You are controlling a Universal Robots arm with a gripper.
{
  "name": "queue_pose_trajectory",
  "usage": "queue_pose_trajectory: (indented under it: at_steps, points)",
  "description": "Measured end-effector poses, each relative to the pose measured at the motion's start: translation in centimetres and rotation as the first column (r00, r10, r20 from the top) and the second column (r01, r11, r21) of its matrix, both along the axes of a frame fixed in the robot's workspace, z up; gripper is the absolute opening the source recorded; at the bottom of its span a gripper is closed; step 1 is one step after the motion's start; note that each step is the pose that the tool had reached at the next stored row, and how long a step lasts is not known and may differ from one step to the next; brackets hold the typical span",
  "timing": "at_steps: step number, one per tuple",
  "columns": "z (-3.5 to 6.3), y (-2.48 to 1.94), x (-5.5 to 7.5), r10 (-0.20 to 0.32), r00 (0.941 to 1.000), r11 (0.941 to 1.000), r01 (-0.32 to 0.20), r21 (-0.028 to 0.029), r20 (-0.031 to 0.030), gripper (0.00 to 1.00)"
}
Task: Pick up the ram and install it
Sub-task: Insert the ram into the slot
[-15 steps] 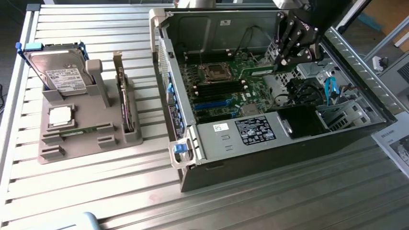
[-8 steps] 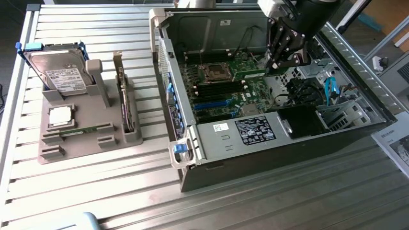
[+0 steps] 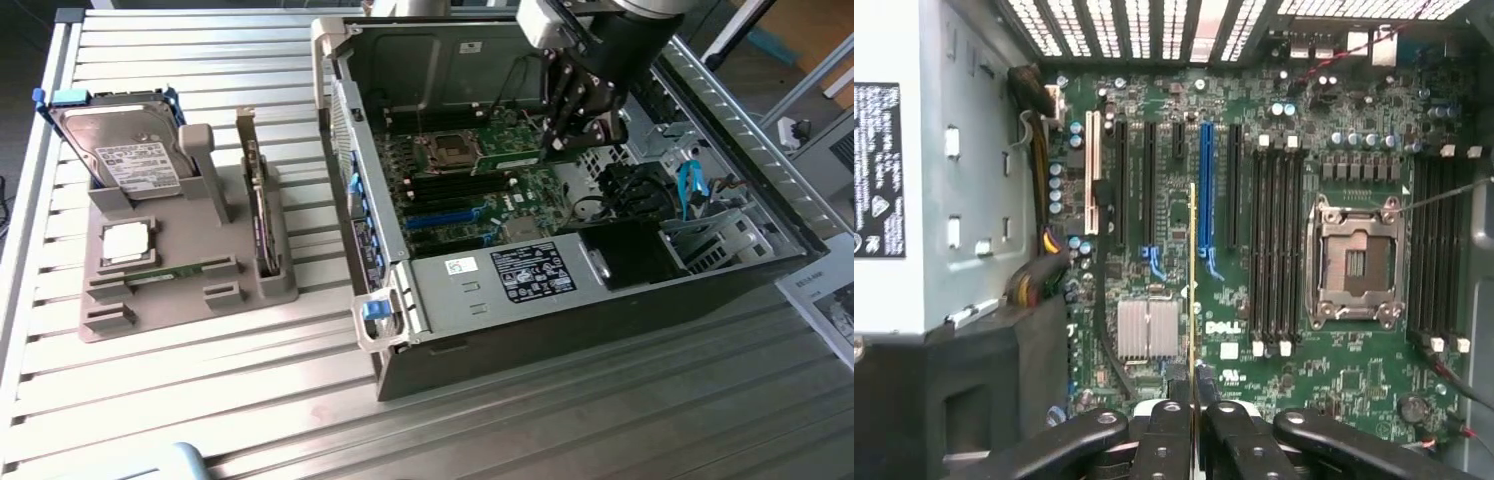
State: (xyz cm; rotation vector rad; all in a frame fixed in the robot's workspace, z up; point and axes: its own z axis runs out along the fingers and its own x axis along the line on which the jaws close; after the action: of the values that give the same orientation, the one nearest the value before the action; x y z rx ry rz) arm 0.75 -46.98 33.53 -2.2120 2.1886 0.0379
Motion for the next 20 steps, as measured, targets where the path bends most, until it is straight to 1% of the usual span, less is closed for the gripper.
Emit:
queue_pose_trajectory:
  at_steps: [1,2,4,7,9,11,12,14,16,17,20]
  points:
    - [-0.28,0.35,-0.4,0.0,1.0,1.0,0.0,-0.0002,-0.0001,0.13]
    - [-0.51,0.61,-0.6,0.0,1.0,1.0,0.0,-0.0001,-0.0001,0.13]
    - [-1.13,0.89,-1.0,0.0,1.0,1.0,0.0,-0.0002,-0.0001,0.13]
    - [-2.24,1.65,-1.4,0.0,1.0,1.0,0.0,-0.0001,-0.0001,0.13]
    - [-2.98,2.18,-1.4,0.0,1.0,1.0,0.0,-0.0002,-0.0001,0.13]
    - [-3.59,2.51,-1.4,0.0,1.0,1.0,0.0,0.0,0.0,0.13]
    - [-3.73,2.6,-1.5,0.0,1.0,1.0,0.0,-0.0001,-0.0001,0.13]
    - [-4.24,3.01,-1.6,0.0,1.0,1.0,0.0,-0.0001,0.0,0.13]
    - [-4.83,3.28,-1.8,0.0,1.0,1.0,0.0,-0.0002,-0.0001,0.13]
    - [-5.3,3.43,-1.9,0.0,1.0,1.0,0.0,-0.0001,0.0,0.13]
    - [-5.98,3.59,-2.1,0.0,1.0,1.0,0.0,-0.0001,0.0,0.13]
